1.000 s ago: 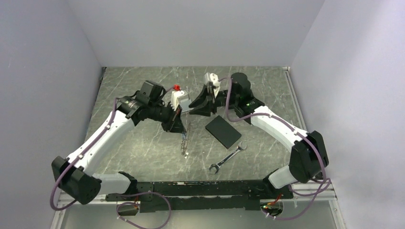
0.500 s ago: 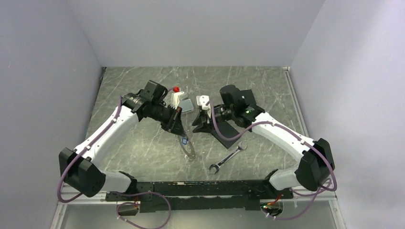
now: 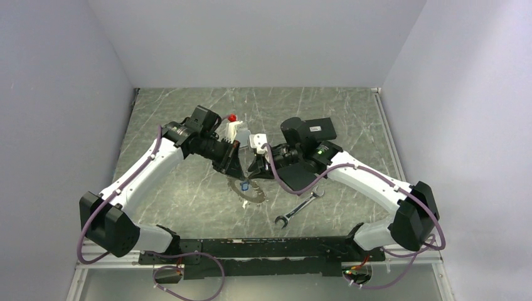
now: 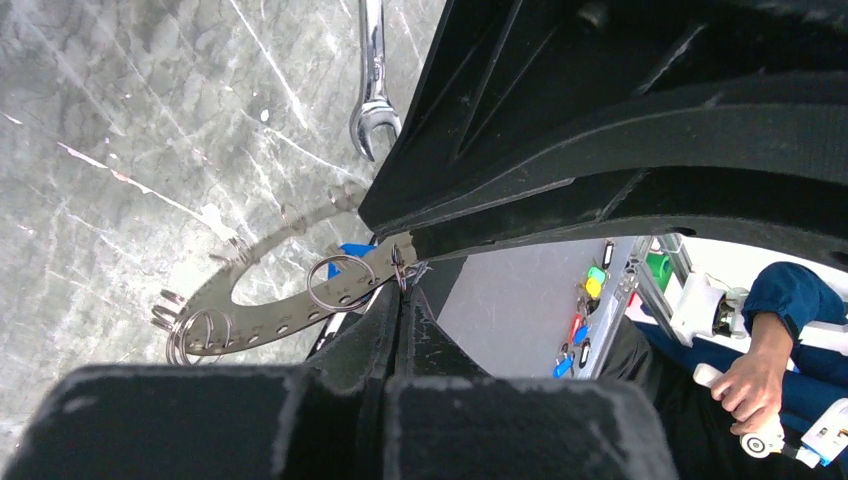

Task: Remove the keys from the keyring
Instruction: Remove the key from the keyring.

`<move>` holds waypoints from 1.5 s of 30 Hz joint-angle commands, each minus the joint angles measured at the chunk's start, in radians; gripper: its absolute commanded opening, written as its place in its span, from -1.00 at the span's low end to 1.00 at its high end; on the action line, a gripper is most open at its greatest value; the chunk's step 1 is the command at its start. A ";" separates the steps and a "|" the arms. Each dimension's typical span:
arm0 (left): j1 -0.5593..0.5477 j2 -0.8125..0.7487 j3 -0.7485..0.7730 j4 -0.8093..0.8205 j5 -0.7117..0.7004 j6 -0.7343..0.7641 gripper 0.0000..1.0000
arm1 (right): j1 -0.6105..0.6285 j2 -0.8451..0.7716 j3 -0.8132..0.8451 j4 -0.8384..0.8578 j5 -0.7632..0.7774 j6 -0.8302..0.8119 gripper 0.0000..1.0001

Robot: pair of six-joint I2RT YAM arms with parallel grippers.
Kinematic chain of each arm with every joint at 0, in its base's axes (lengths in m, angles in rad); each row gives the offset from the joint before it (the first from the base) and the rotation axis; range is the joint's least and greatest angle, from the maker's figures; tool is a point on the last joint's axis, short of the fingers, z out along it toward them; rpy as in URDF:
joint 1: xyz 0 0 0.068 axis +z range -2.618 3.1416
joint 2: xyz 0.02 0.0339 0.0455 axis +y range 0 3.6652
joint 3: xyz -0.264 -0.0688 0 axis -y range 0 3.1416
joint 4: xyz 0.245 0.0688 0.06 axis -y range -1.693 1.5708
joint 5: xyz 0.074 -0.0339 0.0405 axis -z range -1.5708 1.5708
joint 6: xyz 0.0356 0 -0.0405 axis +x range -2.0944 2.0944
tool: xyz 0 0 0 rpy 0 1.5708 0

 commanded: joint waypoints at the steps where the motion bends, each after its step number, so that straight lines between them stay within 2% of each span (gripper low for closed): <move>1: 0.000 -0.007 0.029 0.012 0.052 -0.006 -1.00 | 0.007 0.006 0.044 0.039 0.016 0.017 -0.44; 15: 0.000 -0.002 0.038 0.022 0.078 -0.014 -1.00 | 0.008 0.026 0.059 0.077 0.025 0.062 -0.57; 31: 0.000 0.011 0.044 0.028 0.048 -0.011 -1.00 | 0.011 0.037 0.067 0.109 0.013 0.134 -0.57; 45: 0.001 0.027 0.049 0.073 0.193 -0.066 -1.00 | 0.031 0.039 0.002 0.152 0.050 0.061 -0.60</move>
